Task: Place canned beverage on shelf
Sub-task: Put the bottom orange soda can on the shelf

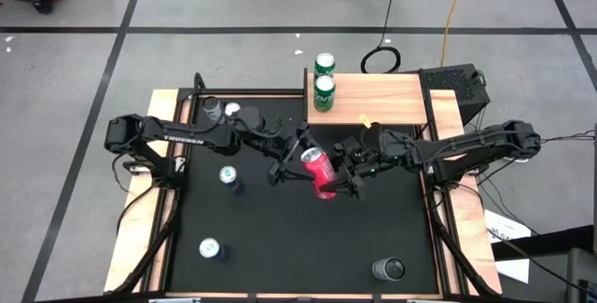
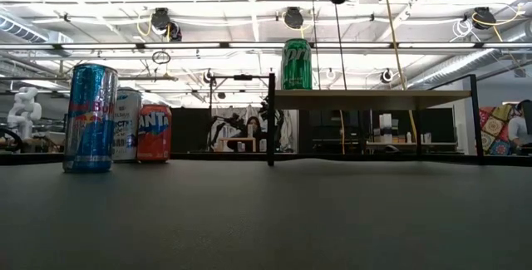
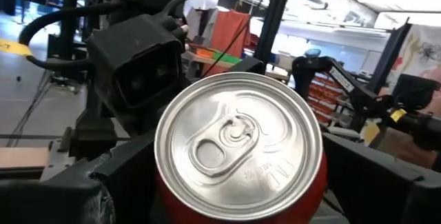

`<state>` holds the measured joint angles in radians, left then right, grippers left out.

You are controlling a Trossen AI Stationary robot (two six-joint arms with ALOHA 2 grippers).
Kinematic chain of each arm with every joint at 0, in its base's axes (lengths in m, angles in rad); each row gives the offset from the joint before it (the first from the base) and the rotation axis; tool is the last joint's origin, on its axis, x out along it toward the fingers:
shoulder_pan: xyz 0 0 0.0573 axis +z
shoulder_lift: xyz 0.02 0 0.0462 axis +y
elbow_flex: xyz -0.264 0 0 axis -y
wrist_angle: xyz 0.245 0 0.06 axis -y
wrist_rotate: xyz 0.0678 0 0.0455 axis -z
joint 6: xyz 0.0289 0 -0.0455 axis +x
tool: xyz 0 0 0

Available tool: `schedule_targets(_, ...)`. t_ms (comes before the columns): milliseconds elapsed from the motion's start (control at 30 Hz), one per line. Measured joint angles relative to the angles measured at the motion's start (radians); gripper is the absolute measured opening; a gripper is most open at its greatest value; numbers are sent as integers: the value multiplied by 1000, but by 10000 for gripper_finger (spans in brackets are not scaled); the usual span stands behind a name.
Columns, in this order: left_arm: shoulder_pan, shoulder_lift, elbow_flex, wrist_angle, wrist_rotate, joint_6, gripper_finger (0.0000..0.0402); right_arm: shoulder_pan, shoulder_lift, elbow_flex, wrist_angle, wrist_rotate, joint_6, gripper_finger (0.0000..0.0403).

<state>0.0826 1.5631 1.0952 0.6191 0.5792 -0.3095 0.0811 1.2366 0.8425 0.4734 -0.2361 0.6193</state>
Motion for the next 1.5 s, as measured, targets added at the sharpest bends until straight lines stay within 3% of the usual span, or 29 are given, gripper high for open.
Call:
schedule_targets(133,-1,0,2,-1,5,4,350,0,0,0,3,-1,0,297)
schedule_targets(367,6,1,2,-2,14,8,281,1,0,0,0,16,1,298)
schedule_targets(533,28,-4,2,-46,25,11,280,1,-9,2,-71,62,6,317)
schedule_targets(667,40,-21,2,-189,-6,47,285,0,-31,2,-225,141,43,327)
schedule_targets(1033,4,-54,0,-621,-277,214,290,5,-81,2,-553,325,98,322)
schedule_targets(1300,-66,12,-24,-665,-648,211,291,5,-69,0,-754,509,230,322)
schedule_targets(1500,-87,125,-23,-609,-759,122,291,5,-70,0,-763,587,266,322)
